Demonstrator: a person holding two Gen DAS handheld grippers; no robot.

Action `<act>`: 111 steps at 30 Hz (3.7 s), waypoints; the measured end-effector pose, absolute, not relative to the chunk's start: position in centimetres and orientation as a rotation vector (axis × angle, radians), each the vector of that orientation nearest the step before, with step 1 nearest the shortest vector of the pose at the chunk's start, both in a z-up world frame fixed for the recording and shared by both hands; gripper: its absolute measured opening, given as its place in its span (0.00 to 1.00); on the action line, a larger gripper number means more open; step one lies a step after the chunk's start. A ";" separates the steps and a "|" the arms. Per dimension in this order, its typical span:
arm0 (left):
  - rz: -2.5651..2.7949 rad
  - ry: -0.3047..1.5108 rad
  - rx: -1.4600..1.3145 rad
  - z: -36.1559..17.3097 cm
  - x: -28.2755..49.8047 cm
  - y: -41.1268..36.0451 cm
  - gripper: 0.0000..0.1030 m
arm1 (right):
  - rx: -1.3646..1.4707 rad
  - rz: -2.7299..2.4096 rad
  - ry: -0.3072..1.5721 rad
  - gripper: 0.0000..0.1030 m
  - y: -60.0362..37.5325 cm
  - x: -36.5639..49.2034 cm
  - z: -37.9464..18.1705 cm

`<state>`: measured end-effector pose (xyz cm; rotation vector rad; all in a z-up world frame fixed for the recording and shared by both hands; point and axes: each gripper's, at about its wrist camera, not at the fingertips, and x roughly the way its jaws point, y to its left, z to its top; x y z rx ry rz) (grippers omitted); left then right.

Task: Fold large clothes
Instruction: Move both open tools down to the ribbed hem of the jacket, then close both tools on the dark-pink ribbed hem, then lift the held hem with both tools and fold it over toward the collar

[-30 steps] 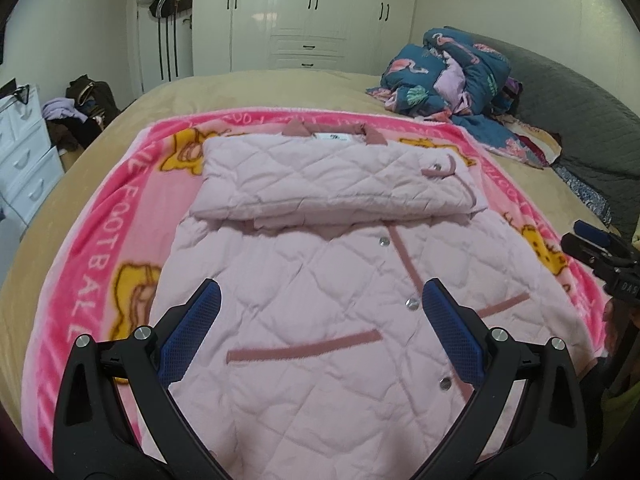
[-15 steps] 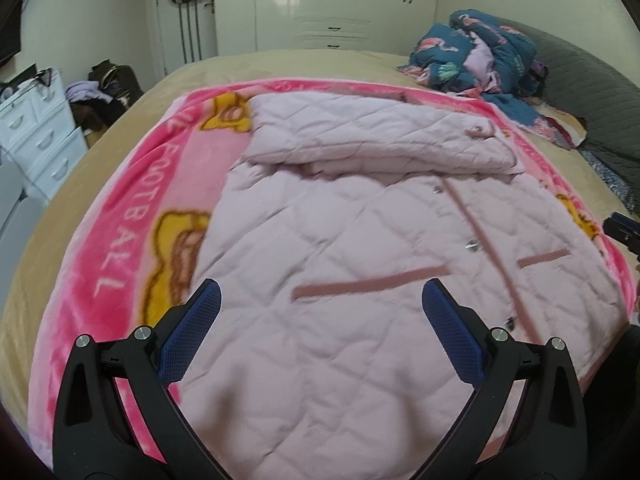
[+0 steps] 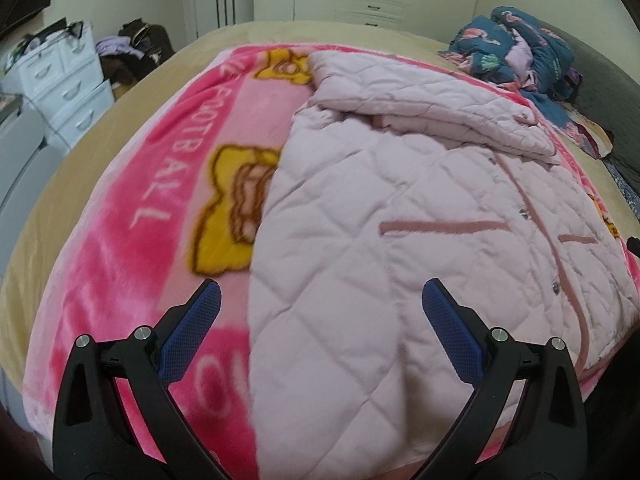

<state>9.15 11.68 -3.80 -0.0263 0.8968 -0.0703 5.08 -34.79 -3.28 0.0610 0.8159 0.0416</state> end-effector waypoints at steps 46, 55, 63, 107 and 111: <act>-0.228 1.036 -0.130 -8.1 4.4 9.9 0.91 | 0.298 0.135 1.113 0.96 -40.8 -1.1 -8.4; -0.231 1.042 -0.178 -8.4 4.7 10.4 0.91 | 0.301 0.179 1.117 0.78 -39.0 -2.3 -8.9; -0.244 1.021 -0.265 -8.0 4.7 11.7 0.60 | 0.413 0.232 1.016 0.27 -39.9 -3.0 -7.7; -0.254 0.651 -0.135 4.3 11.2 10.1 0.14 | 0.431 0.243 0.548 0.20 -40.6 5.3 4.9; -0.254 0.637 -0.146 4.8 12.3 10.0 0.14 | 0.330 0.204 0.518 0.20 -39.5 5.9 5.5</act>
